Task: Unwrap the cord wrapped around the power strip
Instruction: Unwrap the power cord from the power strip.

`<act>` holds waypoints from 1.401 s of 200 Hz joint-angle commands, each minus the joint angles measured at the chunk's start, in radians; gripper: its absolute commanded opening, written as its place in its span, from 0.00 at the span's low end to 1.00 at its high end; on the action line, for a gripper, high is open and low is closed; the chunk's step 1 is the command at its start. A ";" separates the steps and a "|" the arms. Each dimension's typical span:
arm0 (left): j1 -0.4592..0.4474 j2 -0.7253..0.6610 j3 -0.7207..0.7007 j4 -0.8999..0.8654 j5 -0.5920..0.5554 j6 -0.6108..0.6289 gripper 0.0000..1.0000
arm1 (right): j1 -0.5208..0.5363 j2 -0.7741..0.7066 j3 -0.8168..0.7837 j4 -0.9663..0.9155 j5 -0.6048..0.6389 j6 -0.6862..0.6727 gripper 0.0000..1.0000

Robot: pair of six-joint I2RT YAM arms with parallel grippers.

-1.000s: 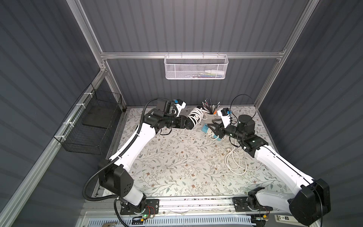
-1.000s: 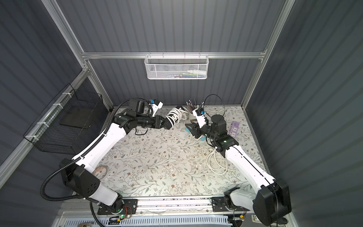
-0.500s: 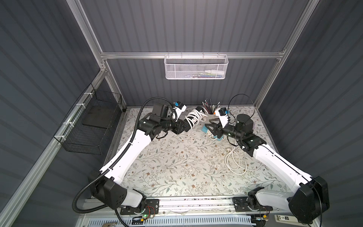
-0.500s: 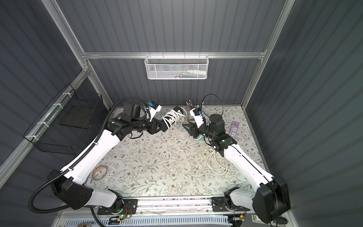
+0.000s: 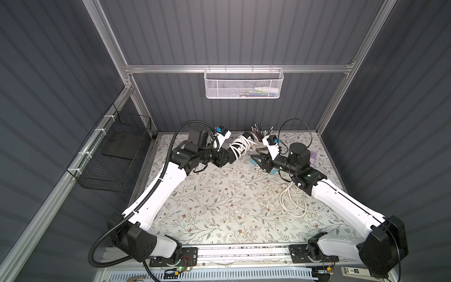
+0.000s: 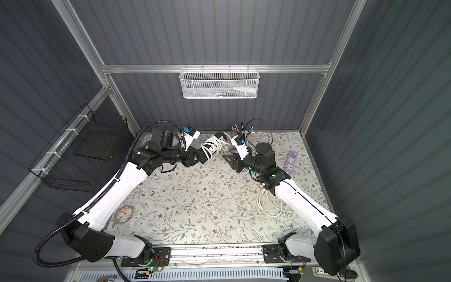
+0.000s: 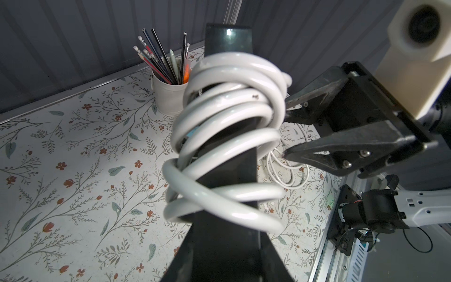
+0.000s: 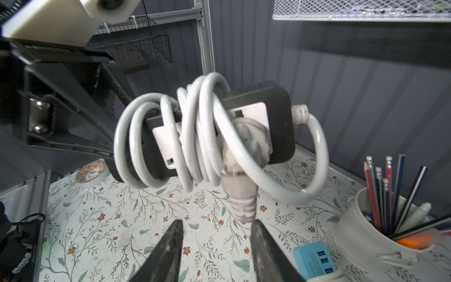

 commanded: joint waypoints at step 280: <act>-0.013 -0.030 -0.046 0.133 0.039 -0.052 0.00 | 0.047 0.043 0.062 0.084 0.102 -0.038 0.00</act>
